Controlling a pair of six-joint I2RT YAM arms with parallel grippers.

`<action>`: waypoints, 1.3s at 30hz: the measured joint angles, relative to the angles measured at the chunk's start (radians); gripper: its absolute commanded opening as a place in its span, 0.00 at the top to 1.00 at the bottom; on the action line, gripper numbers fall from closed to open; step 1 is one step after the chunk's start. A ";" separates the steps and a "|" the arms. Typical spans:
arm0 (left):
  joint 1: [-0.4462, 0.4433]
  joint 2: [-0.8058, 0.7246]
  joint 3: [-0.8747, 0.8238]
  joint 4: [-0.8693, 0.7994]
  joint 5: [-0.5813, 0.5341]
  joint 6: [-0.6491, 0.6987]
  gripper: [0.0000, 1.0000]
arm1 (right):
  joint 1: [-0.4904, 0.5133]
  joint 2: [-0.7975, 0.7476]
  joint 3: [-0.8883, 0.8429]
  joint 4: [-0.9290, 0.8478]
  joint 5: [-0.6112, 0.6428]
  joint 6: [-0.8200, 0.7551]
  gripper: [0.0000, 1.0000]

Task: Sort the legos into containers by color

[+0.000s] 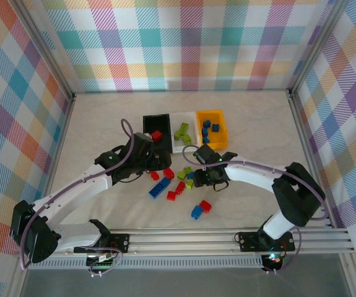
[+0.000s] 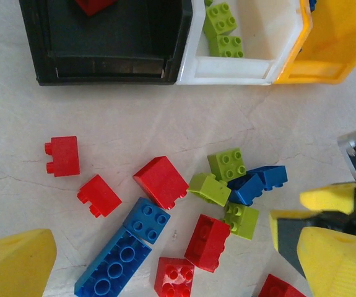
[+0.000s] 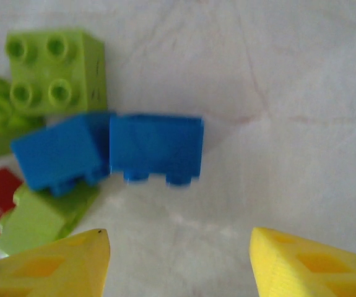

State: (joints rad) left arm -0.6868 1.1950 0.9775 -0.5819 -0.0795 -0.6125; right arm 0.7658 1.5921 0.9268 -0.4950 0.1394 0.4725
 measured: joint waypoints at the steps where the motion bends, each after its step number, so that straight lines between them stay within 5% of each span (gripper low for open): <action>1: 0.000 -0.004 0.000 -0.003 -0.003 0.000 0.00 | -0.002 0.016 0.012 0.006 0.005 -0.003 0.34; 11: 0.000 -0.013 -0.001 -0.035 -0.027 0.000 0.00 | -0.043 0.147 0.083 0.063 0.017 -0.024 0.47; 21: 0.000 -0.013 -0.007 -0.044 -0.038 0.000 0.00 | -0.050 0.092 0.039 0.096 0.006 -0.042 0.68; 31: 0.000 -0.010 -0.039 -0.039 -0.034 0.000 0.00 | -0.190 -0.098 0.116 0.029 0.007 -0.064 0.69; 39: -0.006 0.001 -0.046 -0.032 -0.031 -0.001 0.00 | -0.343 0.135 0.441 0.024 0.014 -0.094 0.67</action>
State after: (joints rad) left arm -0.6926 1.1961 0.9318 -0.6140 -0.1108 -0.6132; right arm 0.4232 1.7275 1.3678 -0.4709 0.1535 0.3782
